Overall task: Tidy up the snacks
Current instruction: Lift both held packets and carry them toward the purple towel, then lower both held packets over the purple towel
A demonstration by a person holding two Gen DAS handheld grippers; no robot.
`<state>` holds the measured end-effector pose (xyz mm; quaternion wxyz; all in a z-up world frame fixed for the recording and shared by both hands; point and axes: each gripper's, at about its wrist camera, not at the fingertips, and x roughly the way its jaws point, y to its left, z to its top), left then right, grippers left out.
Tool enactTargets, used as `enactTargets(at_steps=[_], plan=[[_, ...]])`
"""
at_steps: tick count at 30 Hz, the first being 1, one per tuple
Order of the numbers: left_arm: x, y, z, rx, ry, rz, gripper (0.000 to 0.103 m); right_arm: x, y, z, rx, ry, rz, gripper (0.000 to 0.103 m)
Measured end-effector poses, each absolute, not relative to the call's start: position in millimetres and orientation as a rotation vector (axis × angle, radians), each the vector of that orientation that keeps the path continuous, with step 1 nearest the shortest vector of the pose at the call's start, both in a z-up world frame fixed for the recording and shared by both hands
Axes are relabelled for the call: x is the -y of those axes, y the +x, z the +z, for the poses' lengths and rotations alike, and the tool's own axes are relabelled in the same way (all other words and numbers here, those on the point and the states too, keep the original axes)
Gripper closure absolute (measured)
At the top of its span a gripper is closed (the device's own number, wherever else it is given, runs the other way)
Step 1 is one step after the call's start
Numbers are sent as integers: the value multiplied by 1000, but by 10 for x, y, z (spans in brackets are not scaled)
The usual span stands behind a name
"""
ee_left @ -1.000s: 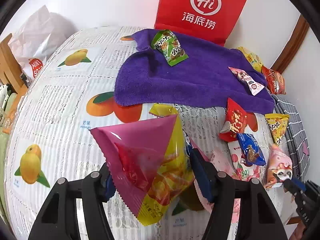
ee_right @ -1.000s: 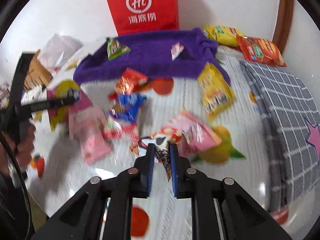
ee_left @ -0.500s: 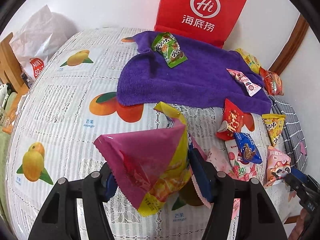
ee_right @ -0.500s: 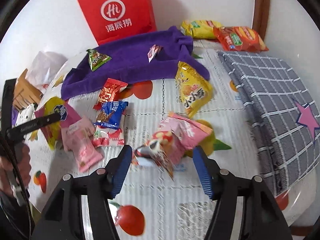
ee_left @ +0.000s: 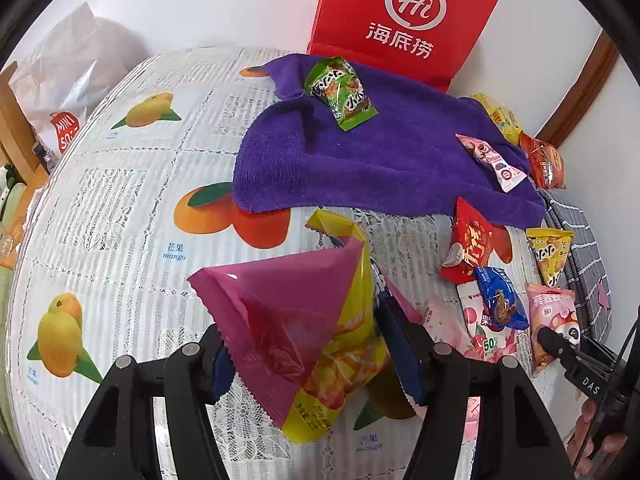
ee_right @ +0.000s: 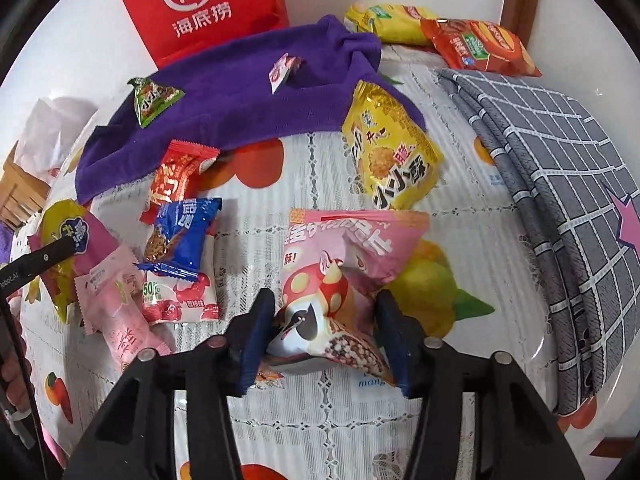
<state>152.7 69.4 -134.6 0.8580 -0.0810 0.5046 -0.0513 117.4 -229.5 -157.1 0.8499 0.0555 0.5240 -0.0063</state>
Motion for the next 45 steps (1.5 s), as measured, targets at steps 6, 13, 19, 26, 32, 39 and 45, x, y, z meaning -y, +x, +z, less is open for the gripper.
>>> enactTargets(at_steps=[6,13,19,26,32,39,45], plan=[[-709,1483,-1260,-1045,-172,-113,43,2276,1108,-1377,-1042,109,26,61],[-696,1392,-1003,-998,-161,-124,48,2240,1053,-1060,-964,101,58,61],[-690,1346,-884,-977,-150,-123,53,2235,1020,-919,-940,103,63,61],[-690,1292,-718,-949,-137,-121,53,2244,986,-775,-913,115,68,61],[-710,1305,-529,-919,-138,-113,53,2199,1040,-553,-868,109,83,61],[-699,1397,-306,-882,-133,-95,53,2161,1155,-312,-817,106,104,61],[-656,1483,-137,-845,-130,-94,53,2199,1289,-236,-807,106,107,61]])
